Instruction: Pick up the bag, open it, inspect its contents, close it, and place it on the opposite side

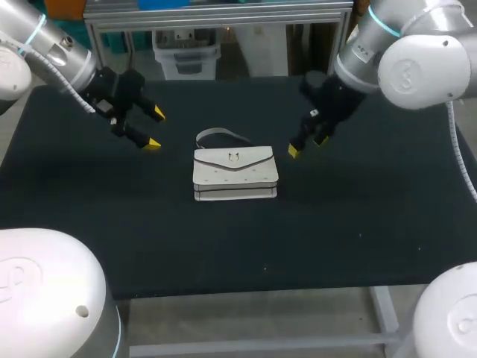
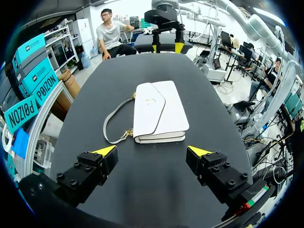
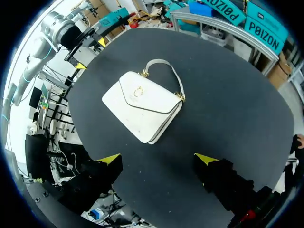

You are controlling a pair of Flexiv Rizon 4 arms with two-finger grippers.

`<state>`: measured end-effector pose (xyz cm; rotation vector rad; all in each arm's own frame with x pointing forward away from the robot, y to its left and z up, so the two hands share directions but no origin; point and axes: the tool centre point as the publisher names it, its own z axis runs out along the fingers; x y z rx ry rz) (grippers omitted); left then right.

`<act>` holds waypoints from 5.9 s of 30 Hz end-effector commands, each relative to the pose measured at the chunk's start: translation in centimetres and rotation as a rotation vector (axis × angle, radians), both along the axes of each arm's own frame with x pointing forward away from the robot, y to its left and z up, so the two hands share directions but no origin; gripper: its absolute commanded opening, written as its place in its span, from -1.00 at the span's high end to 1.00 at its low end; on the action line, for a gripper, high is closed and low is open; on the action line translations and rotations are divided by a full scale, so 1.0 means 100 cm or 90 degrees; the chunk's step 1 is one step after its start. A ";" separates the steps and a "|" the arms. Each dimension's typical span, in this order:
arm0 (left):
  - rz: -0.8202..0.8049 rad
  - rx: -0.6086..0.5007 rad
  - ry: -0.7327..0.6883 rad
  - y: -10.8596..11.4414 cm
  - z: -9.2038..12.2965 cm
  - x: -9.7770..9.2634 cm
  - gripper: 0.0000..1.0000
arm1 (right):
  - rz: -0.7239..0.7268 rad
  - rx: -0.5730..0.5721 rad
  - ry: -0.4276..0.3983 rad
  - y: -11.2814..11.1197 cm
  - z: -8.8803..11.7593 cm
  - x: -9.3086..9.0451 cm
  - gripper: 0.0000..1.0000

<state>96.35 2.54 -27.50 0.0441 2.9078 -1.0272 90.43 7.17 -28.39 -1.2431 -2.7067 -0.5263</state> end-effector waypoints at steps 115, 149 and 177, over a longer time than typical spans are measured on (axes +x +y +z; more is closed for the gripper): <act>-0.264 -0.026 -0.065 -0.056 -0.029 -0.001 -1.00 | 0.549 -0.364 -0.493 0.086 -0.094 0.023 0.11; -0.358 -0.106 -0.287 -0.079 -0.036 -0.021 -1.00 | 0.517 -0.385 -0.505 0.094 -0.101 0.021 1.00; -0.353 -0.025 -0.409 -0.101 -0.054 -0.013 -0.75 | 0.517 -0.385 -0.505 0.094 -0.101 0.021 1.00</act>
